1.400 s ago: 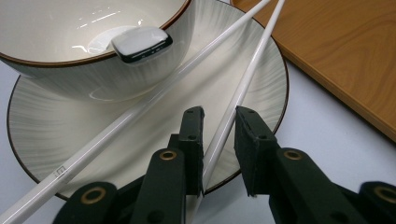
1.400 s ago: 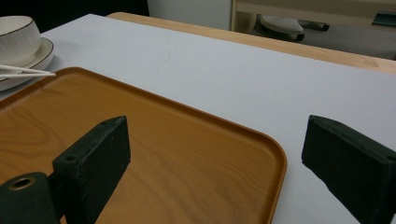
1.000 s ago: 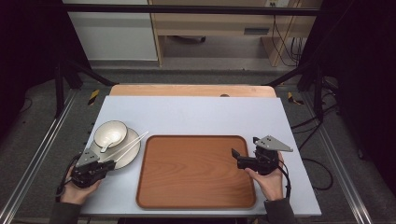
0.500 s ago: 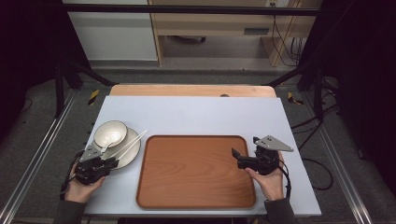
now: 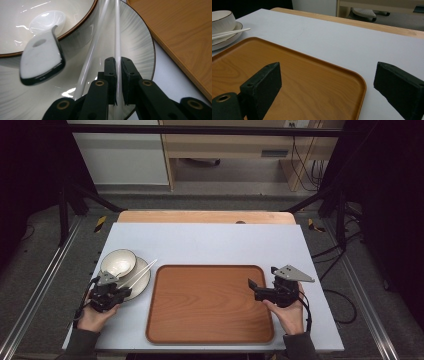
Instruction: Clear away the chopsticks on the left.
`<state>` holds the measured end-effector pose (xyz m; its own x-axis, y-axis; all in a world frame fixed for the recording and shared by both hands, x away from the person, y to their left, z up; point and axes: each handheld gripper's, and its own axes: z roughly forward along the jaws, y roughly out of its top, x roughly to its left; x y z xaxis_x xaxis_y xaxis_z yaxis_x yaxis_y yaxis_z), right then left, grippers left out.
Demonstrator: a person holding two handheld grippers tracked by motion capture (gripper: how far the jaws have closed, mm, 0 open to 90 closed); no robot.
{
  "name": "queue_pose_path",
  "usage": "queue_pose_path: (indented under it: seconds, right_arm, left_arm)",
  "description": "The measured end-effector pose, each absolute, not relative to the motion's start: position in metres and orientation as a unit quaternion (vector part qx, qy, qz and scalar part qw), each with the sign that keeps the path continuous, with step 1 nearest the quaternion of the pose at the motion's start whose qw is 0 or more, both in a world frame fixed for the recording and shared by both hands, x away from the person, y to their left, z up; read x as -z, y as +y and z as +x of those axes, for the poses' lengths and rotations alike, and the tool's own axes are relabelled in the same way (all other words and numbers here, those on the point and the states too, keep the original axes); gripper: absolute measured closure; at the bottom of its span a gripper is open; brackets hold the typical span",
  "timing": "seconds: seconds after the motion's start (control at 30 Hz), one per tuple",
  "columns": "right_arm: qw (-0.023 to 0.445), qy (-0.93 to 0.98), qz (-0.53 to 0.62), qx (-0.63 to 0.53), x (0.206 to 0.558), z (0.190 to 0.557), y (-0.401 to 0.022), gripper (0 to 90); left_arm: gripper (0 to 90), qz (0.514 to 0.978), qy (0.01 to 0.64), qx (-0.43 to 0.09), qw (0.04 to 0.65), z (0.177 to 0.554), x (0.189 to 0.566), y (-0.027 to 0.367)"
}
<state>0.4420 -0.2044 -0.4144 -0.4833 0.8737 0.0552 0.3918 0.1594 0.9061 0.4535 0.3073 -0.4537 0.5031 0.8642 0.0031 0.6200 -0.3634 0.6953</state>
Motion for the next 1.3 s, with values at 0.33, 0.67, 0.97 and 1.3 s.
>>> queue_pose_path:
  seconds: [0.33,0.67,0.97,1.3]
  right_arm:
    - [0.256,0.716,0.441,-0.477,0.413,0.442,-0.207,7.6]
    - [0.26,0.707,0.449,-0.481,0.412,0.441,-0.21,5.5]
    - [0.263,0.702,0.455,-0.481,0.412,0.441,-0.212,5.2]
    - [0.26,0.701,0.457,-0.482,0.412,0.44,-0.211,5.2]
  left_arm:
    - [83.9,0.79,0.466,-0.201,0.343,0.44,0.442,0.297]
    - [83.9,0.762,0.478,-0.214,0.381,0.419,0.426,0.275]
    - [83.9,0.743,0.485,-0.228,0.401,0.405,0.419,0.252]
    - [83.9,0.703,0.529,-0.243,0.409,0.401,0.418,0.234]
